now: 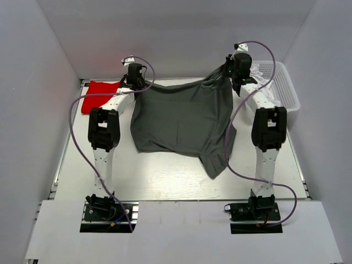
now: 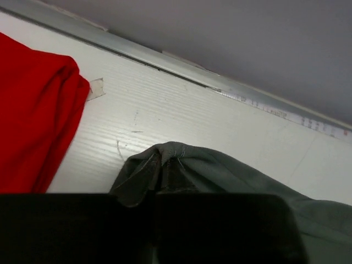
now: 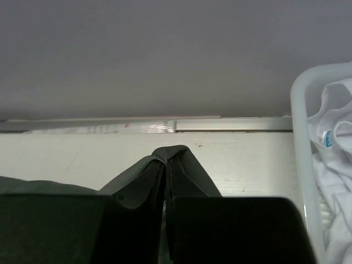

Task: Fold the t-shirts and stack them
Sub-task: Flatten out the tshirt

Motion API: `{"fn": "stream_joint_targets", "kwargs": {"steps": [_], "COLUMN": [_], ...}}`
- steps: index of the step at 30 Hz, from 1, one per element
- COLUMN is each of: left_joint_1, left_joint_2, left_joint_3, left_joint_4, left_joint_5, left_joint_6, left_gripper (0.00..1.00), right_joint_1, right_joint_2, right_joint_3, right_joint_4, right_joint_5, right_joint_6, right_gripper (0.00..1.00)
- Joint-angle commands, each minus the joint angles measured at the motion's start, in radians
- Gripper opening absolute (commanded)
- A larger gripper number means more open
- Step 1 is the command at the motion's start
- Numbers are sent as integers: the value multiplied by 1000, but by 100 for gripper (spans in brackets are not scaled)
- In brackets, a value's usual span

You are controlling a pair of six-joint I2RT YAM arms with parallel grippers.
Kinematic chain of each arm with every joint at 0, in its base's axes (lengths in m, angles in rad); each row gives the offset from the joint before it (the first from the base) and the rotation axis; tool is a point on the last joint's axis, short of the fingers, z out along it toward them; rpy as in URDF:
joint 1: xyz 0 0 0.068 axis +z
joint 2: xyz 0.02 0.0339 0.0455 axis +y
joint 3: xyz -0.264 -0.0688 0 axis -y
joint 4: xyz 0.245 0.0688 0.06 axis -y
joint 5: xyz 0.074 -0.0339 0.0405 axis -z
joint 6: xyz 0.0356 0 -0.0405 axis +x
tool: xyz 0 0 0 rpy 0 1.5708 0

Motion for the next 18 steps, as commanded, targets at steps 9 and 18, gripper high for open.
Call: {"fn": "stream_joint_targets", "kwargs": {"steps": [9, 18], "left_joint_1": [83, 74], "left_joint_2": [213, -43], "left_joint_3": [450, 223], "left_joint_4": [-151, -247], "left_joint_5": [168, 352], "left_joint_6": [-29, 2], "left_gripper": [100, 100], "right_joint_1": [-2, 36], "right_joint_2": [253, -58], "right_joint_3": [397, 215], "right_joint_4": [-13, -241], "right_joint_5": [247, 71], "right_joint_6": [-142, -156], "right_gripper": [90, 90]}}
